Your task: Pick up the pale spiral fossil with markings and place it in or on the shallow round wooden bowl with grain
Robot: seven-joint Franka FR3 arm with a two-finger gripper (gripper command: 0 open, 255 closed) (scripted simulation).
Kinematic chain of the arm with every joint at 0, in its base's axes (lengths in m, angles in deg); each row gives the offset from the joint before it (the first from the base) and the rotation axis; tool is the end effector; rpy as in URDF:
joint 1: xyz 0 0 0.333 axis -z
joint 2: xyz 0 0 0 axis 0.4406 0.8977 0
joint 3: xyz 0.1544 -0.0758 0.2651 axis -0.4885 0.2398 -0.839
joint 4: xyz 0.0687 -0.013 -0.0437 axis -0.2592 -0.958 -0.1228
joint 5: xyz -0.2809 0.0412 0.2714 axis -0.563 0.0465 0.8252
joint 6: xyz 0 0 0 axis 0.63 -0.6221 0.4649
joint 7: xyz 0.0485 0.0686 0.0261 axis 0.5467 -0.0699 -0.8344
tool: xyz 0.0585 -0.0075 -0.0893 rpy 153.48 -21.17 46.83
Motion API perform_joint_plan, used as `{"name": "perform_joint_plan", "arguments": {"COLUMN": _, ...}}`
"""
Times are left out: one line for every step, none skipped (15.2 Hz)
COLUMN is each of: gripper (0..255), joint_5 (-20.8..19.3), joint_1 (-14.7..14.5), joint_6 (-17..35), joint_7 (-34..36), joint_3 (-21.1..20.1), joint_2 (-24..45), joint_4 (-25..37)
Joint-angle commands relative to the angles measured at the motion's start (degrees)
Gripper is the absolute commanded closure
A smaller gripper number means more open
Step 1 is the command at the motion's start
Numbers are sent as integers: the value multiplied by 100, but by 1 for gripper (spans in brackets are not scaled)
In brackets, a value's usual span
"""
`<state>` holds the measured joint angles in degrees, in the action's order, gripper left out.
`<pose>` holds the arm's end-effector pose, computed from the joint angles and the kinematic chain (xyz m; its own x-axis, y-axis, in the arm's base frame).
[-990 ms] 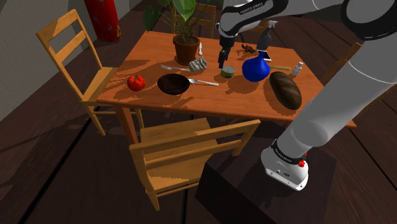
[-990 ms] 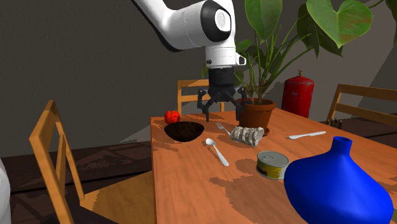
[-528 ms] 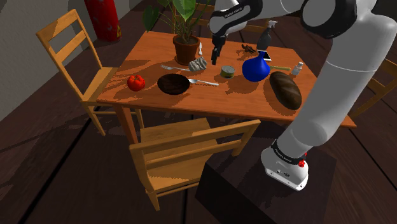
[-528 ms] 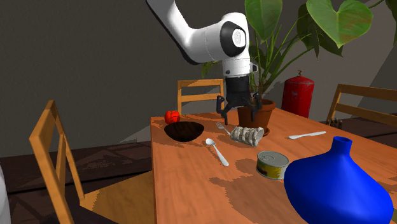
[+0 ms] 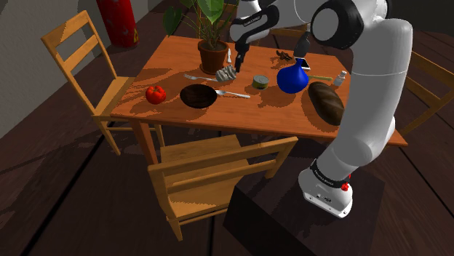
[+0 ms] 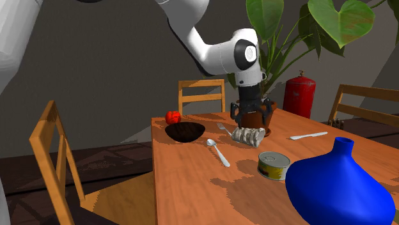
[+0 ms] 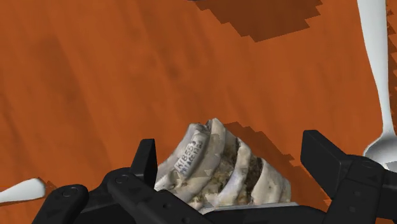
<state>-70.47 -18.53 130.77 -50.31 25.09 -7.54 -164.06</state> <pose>0.6391 -0.2140 0.3481 0.9057 0.4239 -0.0078 0.4194 -0.8931 0.1627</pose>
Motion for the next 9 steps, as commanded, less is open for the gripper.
{"name": "perform_joint_plan", "arguments": {"gripper": 0, "joint_5": 20, "joint_1": 28, "joint_6": 109, "joint_7": -28, "joint_3": -7, "joint_2": 123, "joint_4": 24}}
{"name": "perform_joint_plan", "arguments": {"gripper": 0, "joint_5": 27, "joint_1": 38, "joint_6": 165, "joint_7": -32, "joint_3": -10, "joint_2": 169, "joint_4": 15}}
{"name": "perform_joint_plan", "arguments": {"gripper": 0, "joint_5": 35, "joint_1": 47, "joint_6": 220, "joint_7": -37, "joint_3": -14, "joint_2": 216, "joint_4": 8}}
{"name": "perform_joint_plan", "arguments": {"gripper": 0, "joint_5": 43, "joint_1": 57, "joint_6": 274, "joint_7": -42, "joint_3": -17, "joint_2": 265, "joint_4": 1}}
{"name": "perform_joint_plan", "arguments": {"gripper": 0, "joint_5": 56, "joint_1": 72, "joint_6": 359, "joint_7": -50, "joint_3": -23, "joint_2": 342, "joint_4": -6}}
{"name": "perform_joint_plan", "arguments": {"gripper": 0, "joint_5": 56, "joint_1": 72, "joint_6": 359, "joint_7": -50, "joint_3": -23, "joint_2": 341, "joint_4": -7}}
{"name": "perform_joint_plan", "arguments": {"gripper": 0, "joint_5": 56, "joint_1": 72, "joint_6": 359, "joint_7": -50, "joint_3": -23, "joint_2": 342, "joint_4": -6}}
{"name": "perform_joint_plan", "arguments": {"gripper": 0, "joint_5": 56, "joint_1": 72, "joint_6": 359, "joint_7": -50, "joint_3": -23, "joint_2": 342, "joint_4": -6}}
{"name": "perform_joint_plan", "arguments": {"gripper": 0, "joint_5": 56, "joint_1": 72, "joint_6": 359, "joint_7": -50, "joint_3": -23, "joint_2": 342, "joint_4": -6}}
